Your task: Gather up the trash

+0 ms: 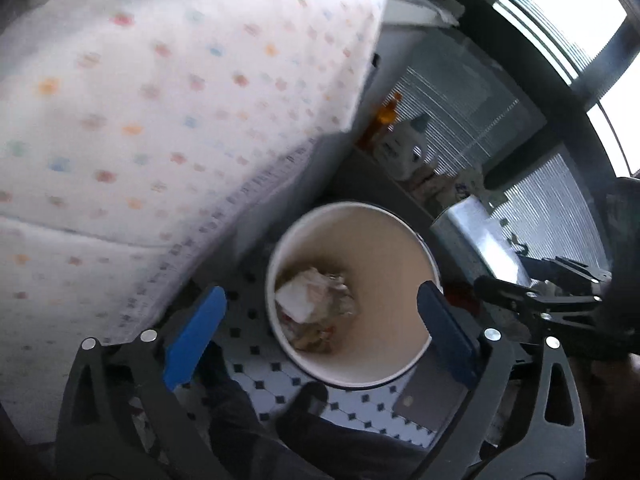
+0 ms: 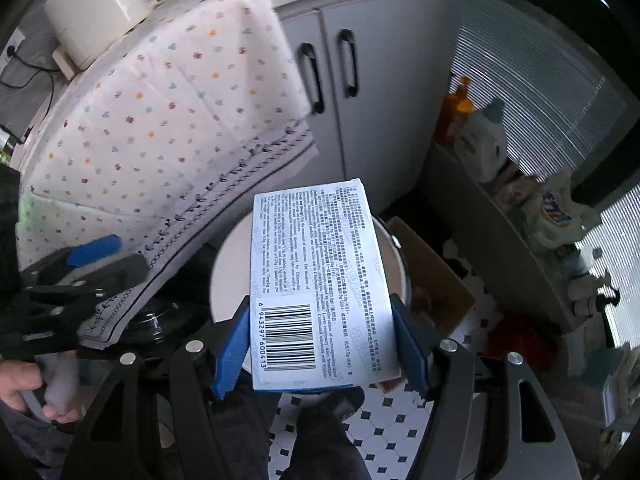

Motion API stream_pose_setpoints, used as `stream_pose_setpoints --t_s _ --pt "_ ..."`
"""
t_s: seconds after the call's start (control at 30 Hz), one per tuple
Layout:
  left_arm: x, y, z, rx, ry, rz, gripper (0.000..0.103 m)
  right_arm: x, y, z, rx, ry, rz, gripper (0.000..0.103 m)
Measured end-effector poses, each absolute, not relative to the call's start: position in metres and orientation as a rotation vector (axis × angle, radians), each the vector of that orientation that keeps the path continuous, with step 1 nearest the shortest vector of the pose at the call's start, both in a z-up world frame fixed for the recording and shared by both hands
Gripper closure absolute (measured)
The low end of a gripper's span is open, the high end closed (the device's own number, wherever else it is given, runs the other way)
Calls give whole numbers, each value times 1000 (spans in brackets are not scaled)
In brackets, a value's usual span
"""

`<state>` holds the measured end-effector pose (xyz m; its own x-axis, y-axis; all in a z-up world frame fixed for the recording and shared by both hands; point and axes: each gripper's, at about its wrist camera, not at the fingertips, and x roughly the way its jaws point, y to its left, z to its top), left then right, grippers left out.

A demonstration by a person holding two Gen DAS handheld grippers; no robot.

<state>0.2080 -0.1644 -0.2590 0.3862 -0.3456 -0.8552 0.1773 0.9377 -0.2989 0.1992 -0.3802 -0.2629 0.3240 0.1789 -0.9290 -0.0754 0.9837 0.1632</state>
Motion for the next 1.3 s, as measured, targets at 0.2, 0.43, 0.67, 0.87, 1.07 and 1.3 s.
stream_pose_setpoints --t_s 0.2,0.43,0.67,0.87,1.07,1.3 --pt "200 -118 -224 -174 1073 -256 6 214 -358 -260 79 1221 198 8" --pt "188 -89 -182 -187 1010 -190 6 214 -343 -241 86 1220 239 8" --pt "174 -83 -134 -179 923 -170 6 204 -350 -193 130 1152 240 8" --pt "156 -86 -97 -179 849 -157 6 185 -356 -136 138 1051 248 8" --pt "134 -93 -67 -172 777 -133 6 163 -363 -86 127 934 226 8" --pt "100 -99 -34 -147 666 -101 6 135 -367 -40 121 817 267 8"
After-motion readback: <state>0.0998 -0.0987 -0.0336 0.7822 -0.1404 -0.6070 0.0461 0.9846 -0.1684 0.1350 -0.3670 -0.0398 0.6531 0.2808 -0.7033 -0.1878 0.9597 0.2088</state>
